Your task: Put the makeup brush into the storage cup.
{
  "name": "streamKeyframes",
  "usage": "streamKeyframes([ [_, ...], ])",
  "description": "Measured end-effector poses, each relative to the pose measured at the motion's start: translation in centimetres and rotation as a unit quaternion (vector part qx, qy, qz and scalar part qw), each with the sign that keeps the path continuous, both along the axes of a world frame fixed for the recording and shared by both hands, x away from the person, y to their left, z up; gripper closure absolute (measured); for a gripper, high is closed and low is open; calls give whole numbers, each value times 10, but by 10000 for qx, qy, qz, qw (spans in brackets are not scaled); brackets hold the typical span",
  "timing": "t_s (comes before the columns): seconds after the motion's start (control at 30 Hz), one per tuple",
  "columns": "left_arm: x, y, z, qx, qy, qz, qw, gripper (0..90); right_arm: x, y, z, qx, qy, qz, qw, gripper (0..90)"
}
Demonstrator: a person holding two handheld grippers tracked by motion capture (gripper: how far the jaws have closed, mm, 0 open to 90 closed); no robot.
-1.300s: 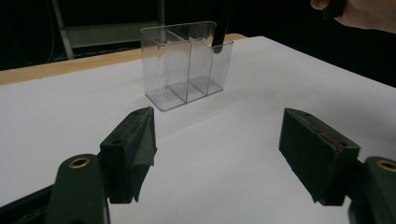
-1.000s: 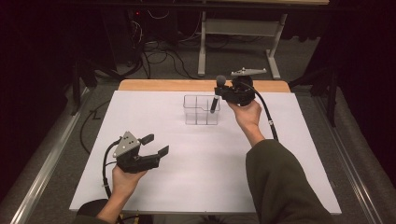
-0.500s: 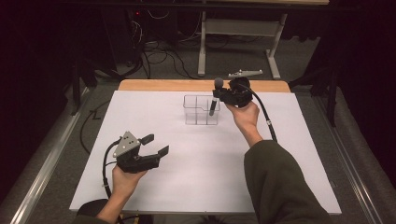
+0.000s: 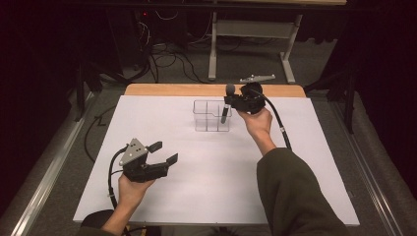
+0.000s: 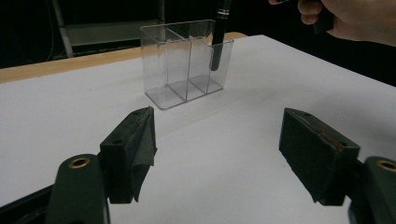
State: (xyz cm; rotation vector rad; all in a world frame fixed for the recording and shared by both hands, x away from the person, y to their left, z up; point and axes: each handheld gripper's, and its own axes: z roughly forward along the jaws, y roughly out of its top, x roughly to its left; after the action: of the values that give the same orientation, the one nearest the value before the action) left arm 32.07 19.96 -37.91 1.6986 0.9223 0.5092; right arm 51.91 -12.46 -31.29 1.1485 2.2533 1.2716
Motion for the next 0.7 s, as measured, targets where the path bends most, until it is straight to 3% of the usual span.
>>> streamKeyframes([
  [0.1, 0, 0, 0, -14, -5, 11, 10000, 275, 3, 0, -4, -51, 169, 10, 9998, 506],
  [0.23, 0, 0, 0, -6, -5, 27, 10000, 273, 1, -6, -7, -75, 200, -43, 9998, 399],
  [0.43, 0, -1, 0, 1, -30, 37, 10000, 265, -9, -24, -6, 7, 18, -103, 9999, 345],
  [0.7, -1, 0, 0, -6, -43, 54, 10000, 259, -20, -36, 0, 162, -191, -105, 9996, 345],
])
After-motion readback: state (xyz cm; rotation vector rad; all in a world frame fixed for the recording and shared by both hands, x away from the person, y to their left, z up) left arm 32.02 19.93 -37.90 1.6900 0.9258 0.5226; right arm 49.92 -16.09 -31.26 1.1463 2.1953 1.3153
